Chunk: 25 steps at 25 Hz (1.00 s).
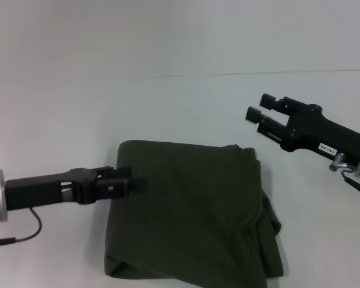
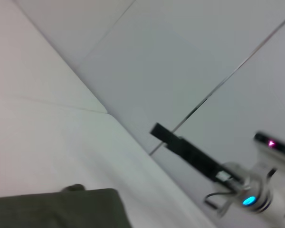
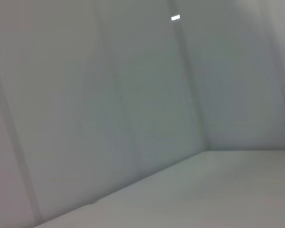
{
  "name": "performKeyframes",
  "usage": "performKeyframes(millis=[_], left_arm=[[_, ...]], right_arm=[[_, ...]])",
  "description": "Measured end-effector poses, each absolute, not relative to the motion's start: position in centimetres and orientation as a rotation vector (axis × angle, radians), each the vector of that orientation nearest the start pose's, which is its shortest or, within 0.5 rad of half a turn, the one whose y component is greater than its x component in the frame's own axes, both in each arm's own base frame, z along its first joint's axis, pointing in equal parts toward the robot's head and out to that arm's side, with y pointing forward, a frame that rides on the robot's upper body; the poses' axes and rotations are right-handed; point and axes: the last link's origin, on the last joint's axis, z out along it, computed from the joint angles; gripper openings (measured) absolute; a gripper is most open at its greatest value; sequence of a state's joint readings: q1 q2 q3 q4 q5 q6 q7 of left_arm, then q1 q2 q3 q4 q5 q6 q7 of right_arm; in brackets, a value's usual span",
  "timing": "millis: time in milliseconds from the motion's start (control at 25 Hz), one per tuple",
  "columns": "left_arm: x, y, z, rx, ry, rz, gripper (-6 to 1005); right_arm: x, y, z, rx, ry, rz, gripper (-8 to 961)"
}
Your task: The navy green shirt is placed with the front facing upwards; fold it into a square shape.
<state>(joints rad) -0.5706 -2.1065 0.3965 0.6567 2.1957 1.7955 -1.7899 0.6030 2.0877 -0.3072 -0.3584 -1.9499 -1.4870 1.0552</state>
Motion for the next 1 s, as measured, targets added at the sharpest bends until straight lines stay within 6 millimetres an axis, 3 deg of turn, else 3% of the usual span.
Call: performKeyframes(millis=[240,440,760,1000], left_arm=[[-27.0,29.6,0.7,-2.775,-0.971,-0.783,922],[-27.8,28.5,0.2,-2.827,-0.716,-0.629,921],[-30.1,27.1,0.2,-2.833,-0.723,-0.404,920],[-31.4,26.5,-0.5,-2.796,-0.713,-0.378,918]], right_arm=[[24.5,33.9,-0.1,-2.589,0.506,0.986,456],[24.2,33.3,0.3,-2.687,0.552,0.921,673],[26.0,32.5,1.8,-2.603,0.673,0.925,674],[26.9,32.5,2.5,-2.518,0.697,0.949,674]])
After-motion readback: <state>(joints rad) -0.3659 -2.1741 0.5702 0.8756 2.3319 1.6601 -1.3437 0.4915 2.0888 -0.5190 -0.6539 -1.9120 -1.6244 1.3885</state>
